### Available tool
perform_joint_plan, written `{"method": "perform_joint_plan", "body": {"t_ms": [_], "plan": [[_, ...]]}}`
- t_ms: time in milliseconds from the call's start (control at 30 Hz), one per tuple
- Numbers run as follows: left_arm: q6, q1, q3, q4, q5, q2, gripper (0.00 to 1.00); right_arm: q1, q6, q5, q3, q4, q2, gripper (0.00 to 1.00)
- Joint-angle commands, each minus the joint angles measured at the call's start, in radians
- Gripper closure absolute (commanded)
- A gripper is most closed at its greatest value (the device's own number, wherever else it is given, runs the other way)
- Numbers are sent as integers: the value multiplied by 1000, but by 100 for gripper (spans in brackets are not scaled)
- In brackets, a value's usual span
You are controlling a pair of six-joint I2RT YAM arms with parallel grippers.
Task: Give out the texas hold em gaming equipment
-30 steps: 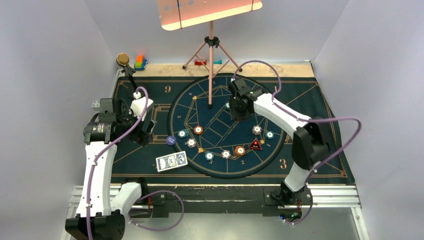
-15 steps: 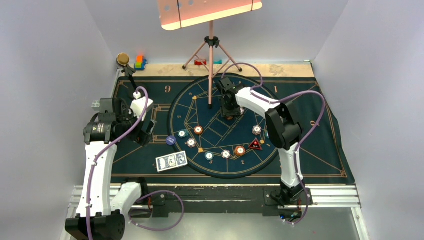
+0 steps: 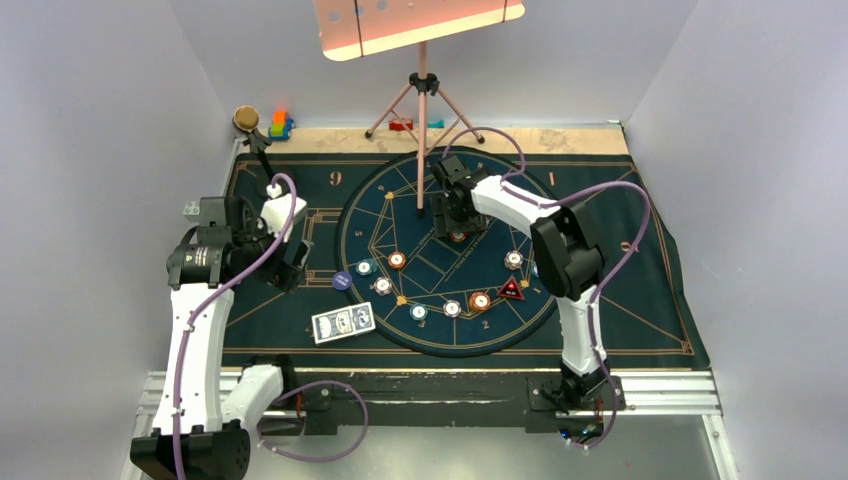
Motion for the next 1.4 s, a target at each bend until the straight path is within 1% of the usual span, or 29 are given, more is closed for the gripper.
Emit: {"method": "perform_joint_plan", "body": {"t_ms": [0,67,167,267,467,633,833,1100,1167,1367], "plan": [[5,4,33,-2,-1,-15,0,9,-2,-12,-22,6,-140,27],[5,4,32,-1,-3,-14,0,27,3,-11,-50,2,-203,26],[7,5,32,-3,-3,-16,0,59,18,1,-139,-2,-309,24],[7,5,32,-2,1,-13,0,84,35,6,-276,11,-429,19],[2,5,32,-1,20,-3,0,110,80,-15,-526,24,-609,13],[-5,4,32,-3,34,0,0,128,117,-40,-637,50,-652,11],[-4,4,41,-15,33,-5,0,153,144,-58,-679,97,-602,11],[2,5,42,-16,19,-13,0,177,158,-52,-689,135,-526,18],[1,4,44,-16,19,-11,0,177,158,-46,-686,136,-510,21],[2,5,49,-14,18,-5,0,177,157,-39,-693,136,-492,38]]}}
